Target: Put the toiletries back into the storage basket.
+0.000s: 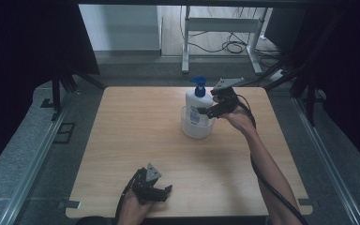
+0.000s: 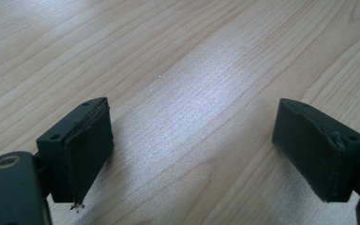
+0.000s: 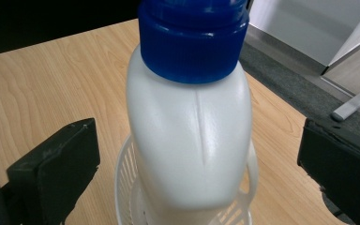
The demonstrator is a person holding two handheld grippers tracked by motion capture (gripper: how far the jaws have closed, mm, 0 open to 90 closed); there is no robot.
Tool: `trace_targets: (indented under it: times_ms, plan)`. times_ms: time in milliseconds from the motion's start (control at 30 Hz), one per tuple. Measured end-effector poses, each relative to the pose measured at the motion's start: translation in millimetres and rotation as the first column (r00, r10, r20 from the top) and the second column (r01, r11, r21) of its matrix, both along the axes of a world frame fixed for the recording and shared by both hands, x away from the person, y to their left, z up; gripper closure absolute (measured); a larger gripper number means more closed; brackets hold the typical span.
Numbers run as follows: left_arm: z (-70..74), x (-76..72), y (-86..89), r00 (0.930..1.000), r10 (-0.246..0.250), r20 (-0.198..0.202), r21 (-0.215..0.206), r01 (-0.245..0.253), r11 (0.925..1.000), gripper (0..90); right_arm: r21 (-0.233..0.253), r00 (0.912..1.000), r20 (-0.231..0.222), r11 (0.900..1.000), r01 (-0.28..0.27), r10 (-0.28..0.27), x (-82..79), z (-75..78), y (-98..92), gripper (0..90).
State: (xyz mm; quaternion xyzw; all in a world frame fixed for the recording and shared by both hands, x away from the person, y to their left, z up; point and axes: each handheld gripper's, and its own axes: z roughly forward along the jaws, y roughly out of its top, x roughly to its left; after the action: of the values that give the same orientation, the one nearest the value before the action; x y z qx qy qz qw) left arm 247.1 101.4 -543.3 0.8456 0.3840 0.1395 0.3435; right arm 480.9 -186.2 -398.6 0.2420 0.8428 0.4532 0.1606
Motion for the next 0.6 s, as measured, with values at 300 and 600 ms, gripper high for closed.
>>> trace_targets:
  times_ms: [300,600]
  plan:
    - [0.1,0.2,0.0,1.0000,-0.002,0.002,0.002,0.002,1.0000,12.2,-0.007,0.9996,0.005,1.000,0.029,-0.029,-6.9,4.6,-5.8,0.0]
    - [0.1,0.3,-0.1,1.0000,-0.002,0.001,0.002,0.002,1.0000,12.2,-0.013,0.9984,0.007,0.998,0.057,-0.057,-14.9,6.8,-11.2,0.0]
